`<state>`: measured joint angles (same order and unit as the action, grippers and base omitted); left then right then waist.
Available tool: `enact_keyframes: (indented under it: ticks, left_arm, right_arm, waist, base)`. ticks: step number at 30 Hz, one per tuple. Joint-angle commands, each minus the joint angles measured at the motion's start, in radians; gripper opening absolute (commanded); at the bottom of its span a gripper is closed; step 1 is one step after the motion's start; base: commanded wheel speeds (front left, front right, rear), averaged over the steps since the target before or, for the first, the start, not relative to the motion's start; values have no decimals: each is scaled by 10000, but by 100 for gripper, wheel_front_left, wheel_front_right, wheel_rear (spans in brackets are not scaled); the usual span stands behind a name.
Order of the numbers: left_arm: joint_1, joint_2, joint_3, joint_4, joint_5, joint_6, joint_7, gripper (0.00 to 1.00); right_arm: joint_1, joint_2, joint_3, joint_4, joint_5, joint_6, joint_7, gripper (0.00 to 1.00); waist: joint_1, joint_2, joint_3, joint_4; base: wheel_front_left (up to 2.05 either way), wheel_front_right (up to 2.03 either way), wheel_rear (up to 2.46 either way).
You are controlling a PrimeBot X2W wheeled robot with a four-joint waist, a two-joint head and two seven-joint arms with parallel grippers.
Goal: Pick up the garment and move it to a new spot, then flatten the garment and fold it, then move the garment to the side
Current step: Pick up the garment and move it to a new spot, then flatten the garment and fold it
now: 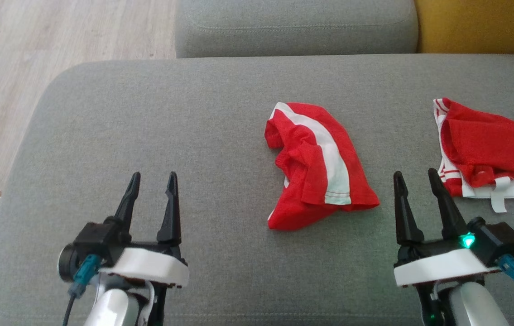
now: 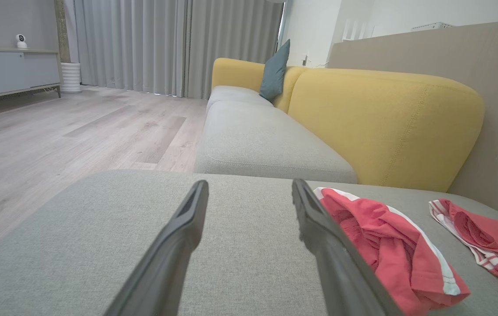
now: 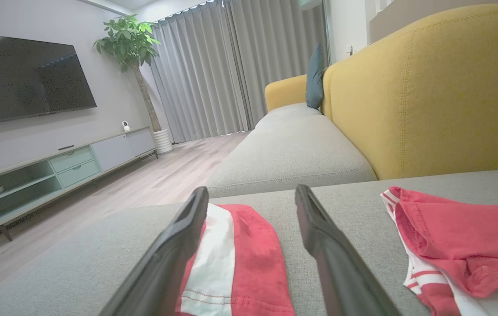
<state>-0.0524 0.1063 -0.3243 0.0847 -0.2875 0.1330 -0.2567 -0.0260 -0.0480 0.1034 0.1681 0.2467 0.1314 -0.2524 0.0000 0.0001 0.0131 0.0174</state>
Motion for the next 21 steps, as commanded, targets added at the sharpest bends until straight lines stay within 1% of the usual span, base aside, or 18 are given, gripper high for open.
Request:
enact_keyframes:
  ticks: [1,4,12,21]
  left_arm:
    - [-247,-54,511,-410,196,-100,-51,100]
    - [-130,-188,712,-415,403,-278,-51,100]
    - [-21,-412,1005,-364,708,-586,-51,100]
    - [-36,-530,1200,-288,853,-775,-51,100]
  right_arm:
    - [-188,-22,296,-301,57,-7,-90,100]
    - [-183,-22,328,-303,86,-7,-91,100]
    - [-165,-22,340,-314,100,-7,-91,100]
    - [-170,-22,292,-320,94,-7,-92,100]
  waist:
    - [0,-1,-27,-33]
    - [0,-1,-61,-74]
    - [0,-1,-80,-131]
    - [0,-1,-19,-115]
  base:
    - [0,0,0]
    - [0,0,0]
    - [0,0,0]
    - [0,0,0]
